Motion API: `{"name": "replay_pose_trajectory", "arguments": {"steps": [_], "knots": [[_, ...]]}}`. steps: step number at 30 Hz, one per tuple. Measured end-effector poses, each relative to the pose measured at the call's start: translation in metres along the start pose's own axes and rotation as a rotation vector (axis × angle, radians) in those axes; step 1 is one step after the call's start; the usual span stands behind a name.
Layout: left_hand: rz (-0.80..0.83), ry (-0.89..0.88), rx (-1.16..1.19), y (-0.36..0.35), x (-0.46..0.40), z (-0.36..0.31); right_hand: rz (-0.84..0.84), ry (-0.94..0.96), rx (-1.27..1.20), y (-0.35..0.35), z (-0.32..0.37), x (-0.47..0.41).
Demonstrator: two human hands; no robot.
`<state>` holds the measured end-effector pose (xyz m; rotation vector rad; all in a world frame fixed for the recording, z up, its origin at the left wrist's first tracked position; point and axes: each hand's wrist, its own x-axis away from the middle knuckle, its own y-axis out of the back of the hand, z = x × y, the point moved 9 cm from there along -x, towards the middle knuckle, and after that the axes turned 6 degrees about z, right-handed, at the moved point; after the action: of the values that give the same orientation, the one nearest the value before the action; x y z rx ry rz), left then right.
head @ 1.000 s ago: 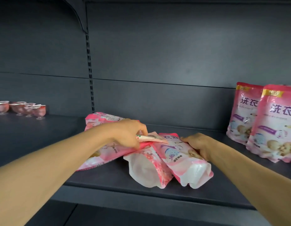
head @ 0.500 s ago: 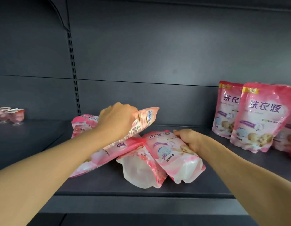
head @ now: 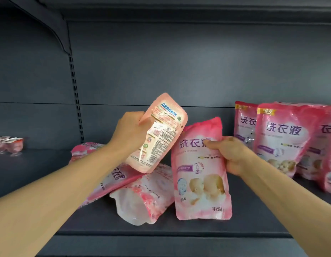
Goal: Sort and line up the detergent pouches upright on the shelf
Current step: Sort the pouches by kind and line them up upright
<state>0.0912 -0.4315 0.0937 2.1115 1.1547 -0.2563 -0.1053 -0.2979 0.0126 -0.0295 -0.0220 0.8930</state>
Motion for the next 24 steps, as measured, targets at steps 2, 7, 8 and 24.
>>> {"name": "replay_pose_trajectory", "arguments": {"steps": [2,7,8,24], "knots": [[0.005,0.008,0.106,-0.016,0.002,-0.011,-0.081,0.101,0.001,0.026,0.022,0.020],[0.014,0.044,0.309,-0.073,0.000,-0.040,-0.320,0.285,0.088,0.101,0.056,0.067],[0.034,0.059,0.366,-0.088,0.000,-0.045,-0.380,0.303,0.101,0.119,0.058,0.075],[0.089,0.086,0.757,-0.272,0.016,-0.103,-0.827,0.542,0.118,0.280,0.050,0.123]]}}
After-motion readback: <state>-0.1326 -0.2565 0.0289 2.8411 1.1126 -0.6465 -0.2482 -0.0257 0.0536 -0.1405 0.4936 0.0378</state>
